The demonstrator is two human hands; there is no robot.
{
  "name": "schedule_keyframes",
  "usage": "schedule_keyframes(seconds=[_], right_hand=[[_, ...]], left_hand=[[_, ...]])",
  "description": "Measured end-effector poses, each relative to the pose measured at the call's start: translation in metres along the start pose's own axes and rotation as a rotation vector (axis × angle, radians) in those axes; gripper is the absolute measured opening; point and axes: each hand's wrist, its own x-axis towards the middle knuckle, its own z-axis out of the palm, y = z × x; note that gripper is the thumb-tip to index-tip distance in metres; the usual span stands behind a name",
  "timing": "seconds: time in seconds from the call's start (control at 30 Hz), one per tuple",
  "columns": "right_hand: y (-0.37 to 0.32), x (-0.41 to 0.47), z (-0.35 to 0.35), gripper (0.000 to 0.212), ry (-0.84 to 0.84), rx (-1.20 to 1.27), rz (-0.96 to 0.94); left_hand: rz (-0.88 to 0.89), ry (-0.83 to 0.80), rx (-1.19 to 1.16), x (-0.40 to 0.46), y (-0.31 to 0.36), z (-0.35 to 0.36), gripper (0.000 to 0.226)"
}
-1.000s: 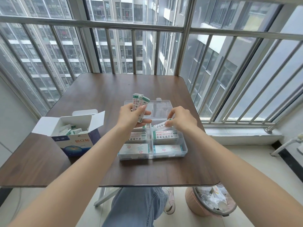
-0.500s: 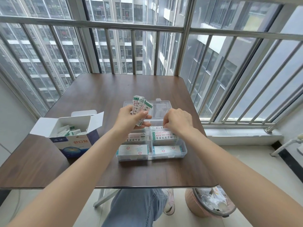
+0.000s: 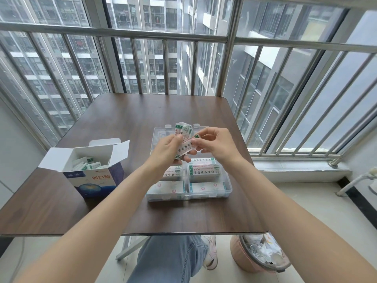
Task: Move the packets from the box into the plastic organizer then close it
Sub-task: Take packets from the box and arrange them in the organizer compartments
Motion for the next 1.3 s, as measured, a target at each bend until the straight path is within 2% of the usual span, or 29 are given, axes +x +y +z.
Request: schedule_keyframes(seconds=[0.1,0.33,0.53,0.73,0.83,1.07,1.17,1.3], right_hand=[[0.002,-0.001,-0.001,0.009,0.044,-0.007,-0.055],[0.002,-0.003,-0.004,0.015,0.067,-0.029,-0.084],[0.003,-0.004,-0.004,0.024,0.029,0.043,-0.042],[0.000,-0.003,-0.008,0.022,0.049,0.086,0.019],[0.001,-0.001,-0.009,0.013,0.084,0.062,0.052],[0.001,-0.002,-0.013,0.007,0.015,0.124,0.150],[0.002,0.000,-0.015,0.012,0.041,0.163,0.134],[0.007,0.002,-0.012,0.016,0.156,0.089,0.097]], left_hand=[[-0.007,0.000,0.022,-0.002,0.002,-0.002,0.024],[-0.086,-0.049,-0.133,-0.003,0.011,-0.011,0.010],[-0.101,-0.150,-0.040,-0.005,0.011,-0.010,0.012],[-0.053,-0.053,-0.040,0.002,0.010,-0.005,0.011],[-0.008,0.000,-0.034,0.005,0.010,-0.002,0.008],[0.094,0.109,-0.003,0.011,0.001,0.004,0.003],[0.079,0.090,-0.018,0.012,-0.001,0.005,0.004],[0.044,0.011,0.008,0.008,0.000,0.007,0.006]])
